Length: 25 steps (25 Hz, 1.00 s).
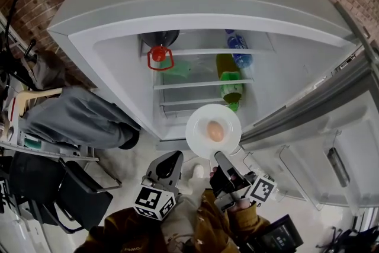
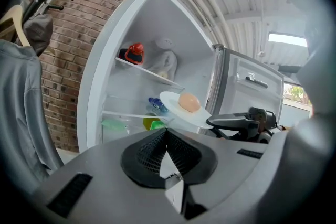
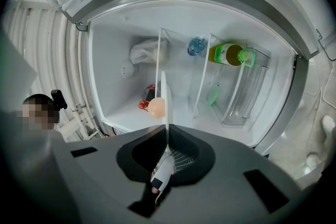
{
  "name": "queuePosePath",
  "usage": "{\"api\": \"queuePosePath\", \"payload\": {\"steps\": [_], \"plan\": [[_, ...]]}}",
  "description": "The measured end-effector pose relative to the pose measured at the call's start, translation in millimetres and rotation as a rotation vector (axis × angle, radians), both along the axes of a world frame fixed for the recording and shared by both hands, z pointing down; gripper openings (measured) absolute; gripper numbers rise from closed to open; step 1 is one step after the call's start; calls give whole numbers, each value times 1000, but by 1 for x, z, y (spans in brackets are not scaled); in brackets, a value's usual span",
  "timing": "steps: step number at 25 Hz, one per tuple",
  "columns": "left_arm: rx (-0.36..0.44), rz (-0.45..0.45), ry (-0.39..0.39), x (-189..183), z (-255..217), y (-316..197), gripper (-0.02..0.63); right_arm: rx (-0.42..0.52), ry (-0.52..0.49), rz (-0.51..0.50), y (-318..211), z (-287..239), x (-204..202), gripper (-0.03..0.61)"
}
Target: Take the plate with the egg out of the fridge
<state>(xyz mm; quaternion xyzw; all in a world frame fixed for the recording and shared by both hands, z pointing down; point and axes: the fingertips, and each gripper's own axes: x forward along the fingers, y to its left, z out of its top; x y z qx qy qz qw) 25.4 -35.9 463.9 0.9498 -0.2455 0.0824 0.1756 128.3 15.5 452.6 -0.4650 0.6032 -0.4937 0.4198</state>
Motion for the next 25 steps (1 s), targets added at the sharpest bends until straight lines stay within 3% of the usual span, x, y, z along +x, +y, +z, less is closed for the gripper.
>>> {"api": "queuePosePath", "payload": {"steps": [25], "plan": [[3, -36, 14, -3, -2, -7, 9, -50, -34, 23, 2, 11, -2, 16]]}}
